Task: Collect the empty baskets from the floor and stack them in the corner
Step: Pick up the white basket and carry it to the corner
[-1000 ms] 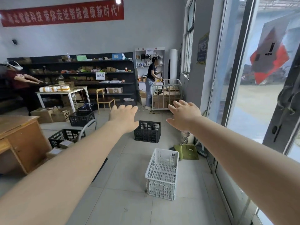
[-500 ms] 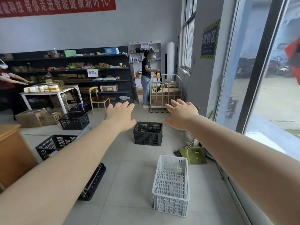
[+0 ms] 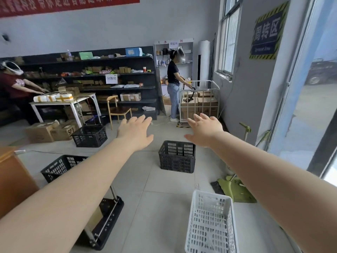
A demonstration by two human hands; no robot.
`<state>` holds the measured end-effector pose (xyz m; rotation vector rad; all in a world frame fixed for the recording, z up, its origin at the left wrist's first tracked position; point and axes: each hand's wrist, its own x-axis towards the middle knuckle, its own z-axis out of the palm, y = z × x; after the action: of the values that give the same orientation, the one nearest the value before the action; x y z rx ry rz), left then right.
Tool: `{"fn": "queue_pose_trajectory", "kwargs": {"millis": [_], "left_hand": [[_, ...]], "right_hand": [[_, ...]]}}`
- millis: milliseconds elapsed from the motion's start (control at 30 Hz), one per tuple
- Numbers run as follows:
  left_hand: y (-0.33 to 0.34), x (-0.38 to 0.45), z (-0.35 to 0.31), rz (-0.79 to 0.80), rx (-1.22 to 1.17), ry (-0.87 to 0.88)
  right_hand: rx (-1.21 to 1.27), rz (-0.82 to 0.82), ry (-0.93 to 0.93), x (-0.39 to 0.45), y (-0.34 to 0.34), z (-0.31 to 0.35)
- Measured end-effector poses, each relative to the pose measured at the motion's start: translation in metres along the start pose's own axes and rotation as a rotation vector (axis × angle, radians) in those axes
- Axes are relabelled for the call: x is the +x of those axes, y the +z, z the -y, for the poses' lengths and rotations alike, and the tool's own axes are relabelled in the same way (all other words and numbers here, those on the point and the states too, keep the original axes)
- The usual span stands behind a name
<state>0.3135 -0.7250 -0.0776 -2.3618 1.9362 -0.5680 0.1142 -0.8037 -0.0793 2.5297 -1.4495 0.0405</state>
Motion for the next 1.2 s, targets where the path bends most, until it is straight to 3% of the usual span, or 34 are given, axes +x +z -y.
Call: {"fn": "queue_pose_trajectory", "kwargs": {"millis": [167, 400, 767, 933, 1200], "left_hand": [[0.033, 0.070, 0.026, -0.046, 0.000, -0.023], [0.089, 0.165, 0.056, 0.022, -0.047, 0.010], [0.190, 0.347, 0.093, 0.044, -0.095, 0.281], [0.223, 0.419, 0.070, 0.070, -0.106, 0.450], [0.245, 0.510, -0.024, 0.064, -0.149, 0.700]], "right_hand": [[-0.003, 0.002, 0.005, 0.085, 0.025, -0.003], [-0.027, 0.046, 0.048, 0.183, 0.062, 0.004], [-0.005, 0.178, 0.331, 0.311, 0.130, 0.010], [0.017, 0.240, 0.515, 0.333, 0.158, -0.010], [0.035, 0.296, 0.772, 0.352, 0.198, -0.086]]}}
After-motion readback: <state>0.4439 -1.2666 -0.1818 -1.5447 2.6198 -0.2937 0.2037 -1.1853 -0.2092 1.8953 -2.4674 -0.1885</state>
